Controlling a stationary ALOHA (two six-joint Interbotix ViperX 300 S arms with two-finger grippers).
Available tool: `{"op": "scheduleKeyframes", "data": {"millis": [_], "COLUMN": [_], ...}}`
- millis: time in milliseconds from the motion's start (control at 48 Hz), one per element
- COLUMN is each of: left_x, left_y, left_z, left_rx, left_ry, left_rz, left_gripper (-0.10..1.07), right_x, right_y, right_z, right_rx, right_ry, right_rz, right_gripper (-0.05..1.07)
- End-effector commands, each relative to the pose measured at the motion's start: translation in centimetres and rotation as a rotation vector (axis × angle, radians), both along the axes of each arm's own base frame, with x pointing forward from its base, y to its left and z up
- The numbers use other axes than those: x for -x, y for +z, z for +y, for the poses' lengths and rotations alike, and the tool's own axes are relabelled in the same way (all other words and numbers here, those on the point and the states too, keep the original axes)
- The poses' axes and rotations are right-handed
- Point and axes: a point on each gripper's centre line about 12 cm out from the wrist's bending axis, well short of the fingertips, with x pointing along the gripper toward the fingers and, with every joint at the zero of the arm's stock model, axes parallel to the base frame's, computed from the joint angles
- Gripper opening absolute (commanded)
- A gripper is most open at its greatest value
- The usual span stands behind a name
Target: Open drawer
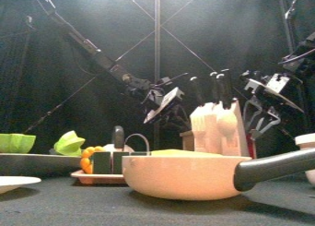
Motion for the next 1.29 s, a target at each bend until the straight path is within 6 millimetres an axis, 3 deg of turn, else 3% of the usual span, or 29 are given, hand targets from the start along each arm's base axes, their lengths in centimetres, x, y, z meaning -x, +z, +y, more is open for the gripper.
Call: {"op": "scheduleKeyframes", "data": {"millis": [0, 208, 958, 1271], "left_x": [-0.2, -0.2, -0.1, -0.1], "left_y": [1.1, 1.0, 1.0, 1.0], "left_z": [0.3, 0.2, 0.2, 0.3], "left_rx": [-0.009, -0.005, -0.003, -0.002], "left_ry": [0.004, 0.005, 0.006, 0.008], "left_rz": [-0.025, -0.023, -0.022, -0.022], "left_gripper": [0.59, 0.59, 0.59, 0.59], "right_x": [-1.1, -2.1, -2.9, -2.8], "right_y": [0.4, -0.3, -1.4, -1.5], "right_z": [-0.4, -0.7, -1.1, -1.4], "right_rx": [0.016, 0.014, 0.003, -0.005], "right_ry": [0.010, 0.015, 0.005, -0.015], "right_rz": [0.000, 0.036, 0.085, 0.087], "right_gripper": [0.78, 0.78, 0.76, 0.61]}}
